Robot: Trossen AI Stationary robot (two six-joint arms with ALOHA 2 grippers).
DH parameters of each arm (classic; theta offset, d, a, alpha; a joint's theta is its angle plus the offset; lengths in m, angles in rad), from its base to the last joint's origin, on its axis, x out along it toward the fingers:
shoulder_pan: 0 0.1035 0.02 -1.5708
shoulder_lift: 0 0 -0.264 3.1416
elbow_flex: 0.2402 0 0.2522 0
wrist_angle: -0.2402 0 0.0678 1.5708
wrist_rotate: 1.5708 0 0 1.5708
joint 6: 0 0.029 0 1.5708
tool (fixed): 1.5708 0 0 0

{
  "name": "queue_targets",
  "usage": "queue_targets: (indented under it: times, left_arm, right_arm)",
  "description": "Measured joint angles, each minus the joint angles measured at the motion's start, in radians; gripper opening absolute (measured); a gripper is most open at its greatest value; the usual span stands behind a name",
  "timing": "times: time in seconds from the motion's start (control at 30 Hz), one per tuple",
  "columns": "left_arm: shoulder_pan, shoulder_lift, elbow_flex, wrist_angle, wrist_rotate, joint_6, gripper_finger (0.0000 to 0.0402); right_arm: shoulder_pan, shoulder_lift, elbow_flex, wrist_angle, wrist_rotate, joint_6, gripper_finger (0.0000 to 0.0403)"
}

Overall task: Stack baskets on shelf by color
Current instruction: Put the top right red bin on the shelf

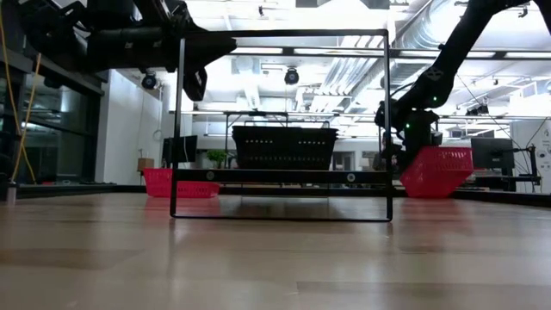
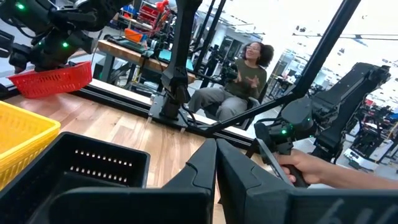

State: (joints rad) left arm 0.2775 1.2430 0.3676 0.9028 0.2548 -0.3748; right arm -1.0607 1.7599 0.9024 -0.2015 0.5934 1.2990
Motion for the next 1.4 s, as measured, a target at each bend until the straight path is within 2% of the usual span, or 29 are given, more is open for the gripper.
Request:
queue_targets:
  times: [1.03,1.23,1.4]
  left_arm:
    - [0.0,0.0,0.0,0.0,0.001,-0.007,0.0]
    - [0.0,0.0,0.0,0.0,0.001,-0.007,0.0]
    - [0.0,0.0,0.0,0.0,0.001,-0.007,0.0]
  right_arm:
    - [0.026,-0.053,0.0,-0.007,-0.054,0.004,0.0138]
    - [0.035,-0.053,0.0,-0.036,-0.125,0.081,0.0138]
    - [0.062,-0.053,0.0,-0.069,-0.103,0.115,0.0138]
